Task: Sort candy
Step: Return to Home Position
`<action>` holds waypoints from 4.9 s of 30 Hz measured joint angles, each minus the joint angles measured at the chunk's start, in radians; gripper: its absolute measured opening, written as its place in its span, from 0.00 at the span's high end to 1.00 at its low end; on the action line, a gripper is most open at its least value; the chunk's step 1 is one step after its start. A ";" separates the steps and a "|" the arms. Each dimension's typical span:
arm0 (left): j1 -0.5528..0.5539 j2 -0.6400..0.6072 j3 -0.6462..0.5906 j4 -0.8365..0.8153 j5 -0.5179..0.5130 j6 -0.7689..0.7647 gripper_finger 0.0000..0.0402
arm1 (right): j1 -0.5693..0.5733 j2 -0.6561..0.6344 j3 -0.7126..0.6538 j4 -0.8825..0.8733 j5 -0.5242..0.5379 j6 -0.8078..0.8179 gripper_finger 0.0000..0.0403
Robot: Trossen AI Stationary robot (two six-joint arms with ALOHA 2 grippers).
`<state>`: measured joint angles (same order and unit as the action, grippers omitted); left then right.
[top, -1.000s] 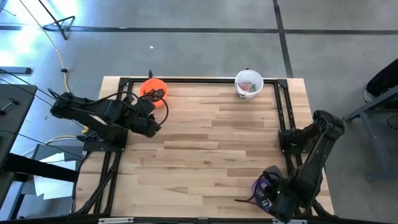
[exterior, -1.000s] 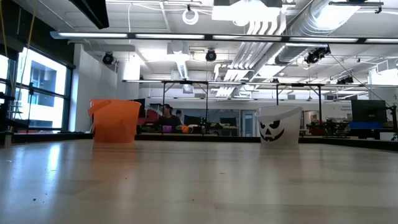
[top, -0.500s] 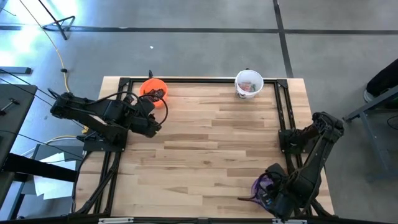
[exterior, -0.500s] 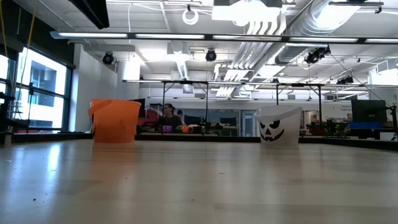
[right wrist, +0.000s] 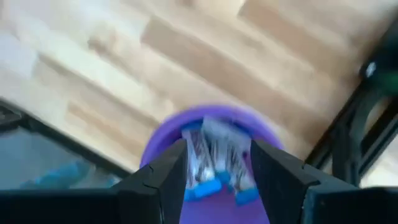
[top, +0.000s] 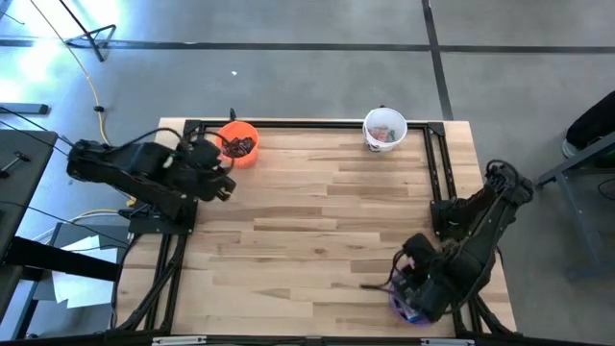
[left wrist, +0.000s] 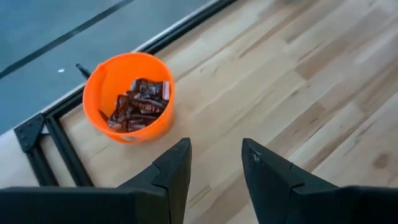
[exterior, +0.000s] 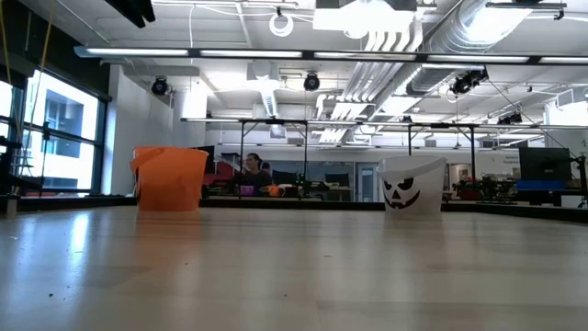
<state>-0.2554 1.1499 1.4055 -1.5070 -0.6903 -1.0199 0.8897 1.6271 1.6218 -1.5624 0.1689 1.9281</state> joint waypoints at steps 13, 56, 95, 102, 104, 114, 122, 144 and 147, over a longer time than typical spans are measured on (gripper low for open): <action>0.000 -0.069 0.000 0.019 -0.082 0.092 0.68 | -0.087 -0.158 0.000 -0.009 0.551 -0.291 0.58; 0.000 -0.281 -0.264 0.409 -0.125 0.210 0.68 | -0.124 -1.198 -1.177 1.202 0.793 -1.028 0.58; 0.000 -0.280 -0.264 0.406 -0.156 0.190 0.68 | -0.215 -1.541 -1.611 1.634 0.562 -1.547 0.58; 0.000 -0.272 -0.264 0.406 -0.060 0.158 0.68 | -0.276 -1.529 -1.611 1.589 0.912 -1.581 0.58; 0.000 -0.265 -0.264 0.406 -0.045 0.159 0.68 | -0.303 -1.529 -1.611 1.562 1.037 -1.562 0.58; 0.000 -0.227 -0.263 0.407 -0.046 0.173 0.68 | -0.429 -1.527 -1.612 1.626 0.634 -1.567 0.58; -0.009 -0.234 -0.269 0.559 0.082 0.390 0.68 | -0.549 -1.527 -1.612 1.633 0.537 -1.593 0.58; -0.108 -0.658 -0.767 1.122 0.130 0.615 0.68 | -0.901 -1.521 -1.612 1.634 0.268 -1.596 0.58; -0.108 -0.728 -0.812 1.192 0.138 0.689 0.68 | -0.945 -1.521 -1.612 1.634 0.256 -1.596 0.58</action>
<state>-0.3633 0.4219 0.5931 -0.3147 -0.5519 -0.3308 -0.0551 0.1066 0.0093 0.0712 0.4250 0.3325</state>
